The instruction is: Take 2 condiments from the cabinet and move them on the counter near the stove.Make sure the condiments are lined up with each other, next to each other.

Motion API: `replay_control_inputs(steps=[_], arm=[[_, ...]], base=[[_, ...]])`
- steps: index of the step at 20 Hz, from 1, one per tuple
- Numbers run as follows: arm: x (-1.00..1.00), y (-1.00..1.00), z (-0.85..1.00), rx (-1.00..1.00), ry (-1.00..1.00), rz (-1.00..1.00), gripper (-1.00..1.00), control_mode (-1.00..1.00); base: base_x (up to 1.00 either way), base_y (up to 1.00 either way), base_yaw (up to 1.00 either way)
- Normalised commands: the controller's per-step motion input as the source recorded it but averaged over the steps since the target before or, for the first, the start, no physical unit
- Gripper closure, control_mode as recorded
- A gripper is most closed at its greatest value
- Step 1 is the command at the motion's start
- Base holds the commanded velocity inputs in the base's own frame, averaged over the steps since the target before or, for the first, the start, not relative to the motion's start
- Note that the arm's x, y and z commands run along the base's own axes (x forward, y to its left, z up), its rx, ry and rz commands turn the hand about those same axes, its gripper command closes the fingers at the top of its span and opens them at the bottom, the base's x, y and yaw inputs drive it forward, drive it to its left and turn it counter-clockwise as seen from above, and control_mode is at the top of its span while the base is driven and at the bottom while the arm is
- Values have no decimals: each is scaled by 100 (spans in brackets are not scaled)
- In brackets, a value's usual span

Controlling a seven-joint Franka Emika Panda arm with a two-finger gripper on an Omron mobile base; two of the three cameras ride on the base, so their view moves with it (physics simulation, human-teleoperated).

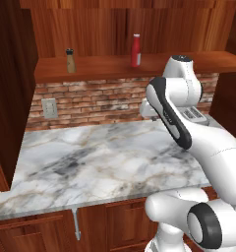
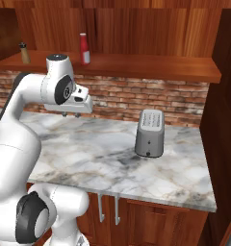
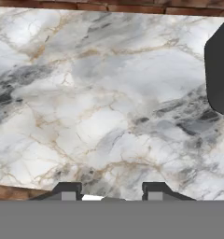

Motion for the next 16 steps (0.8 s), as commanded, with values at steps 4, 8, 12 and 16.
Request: replay_control_inputs(steps=[4, 8, 12, 16], arm=[[-21, 0, 0, 0, 0, 0, -100, -100], [-43, -4, 32, 0, -4, -22, -100, -100], [-41, -2, 83, 0, -15, -31, -100, -100], [-46, -12, 81, 0, -18, -16, -100, -100]], base=[[0, 0, 0], [0, 0, 0], [0, 0, 0], [0, 0, 0]])
